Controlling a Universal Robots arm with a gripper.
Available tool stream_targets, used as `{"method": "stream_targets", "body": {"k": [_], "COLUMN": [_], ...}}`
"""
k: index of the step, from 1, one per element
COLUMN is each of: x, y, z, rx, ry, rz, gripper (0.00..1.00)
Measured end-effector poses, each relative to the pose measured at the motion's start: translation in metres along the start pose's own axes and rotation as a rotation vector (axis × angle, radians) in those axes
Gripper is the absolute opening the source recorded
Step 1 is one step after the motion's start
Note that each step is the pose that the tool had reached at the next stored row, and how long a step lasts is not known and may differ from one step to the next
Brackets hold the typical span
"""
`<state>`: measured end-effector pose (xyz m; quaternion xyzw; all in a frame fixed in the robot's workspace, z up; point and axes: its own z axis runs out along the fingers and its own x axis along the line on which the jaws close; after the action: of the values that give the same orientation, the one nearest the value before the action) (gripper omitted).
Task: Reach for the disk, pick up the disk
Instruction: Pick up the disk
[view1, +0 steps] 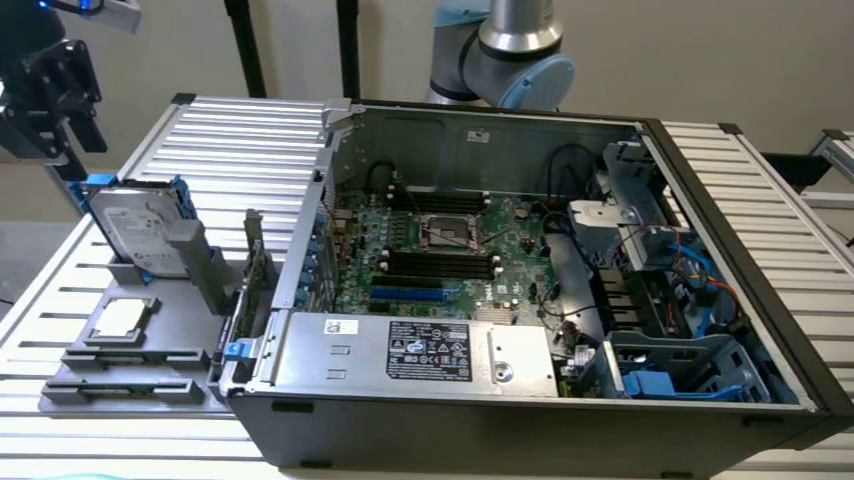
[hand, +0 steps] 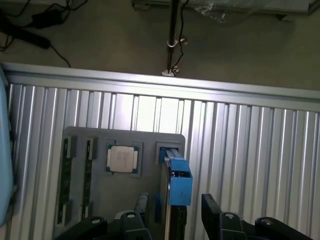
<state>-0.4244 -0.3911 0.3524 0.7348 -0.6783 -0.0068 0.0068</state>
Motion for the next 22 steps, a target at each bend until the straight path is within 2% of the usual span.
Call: {"method": "stream_targets", "body": {"k": [7,12,22], "x": [0.0,-0.001,-0.002], "y": [-0.0002,-0.0004,-0.0001], "z": [0.0127,0.0195,0.0317], "rx": [0.001,0.0015,0.0018], "ry": [0.0,-0.0056,-0.0065], "rz": [0.0,0.0,0.028], "gripper": [0.54,0.54,0.54]}}
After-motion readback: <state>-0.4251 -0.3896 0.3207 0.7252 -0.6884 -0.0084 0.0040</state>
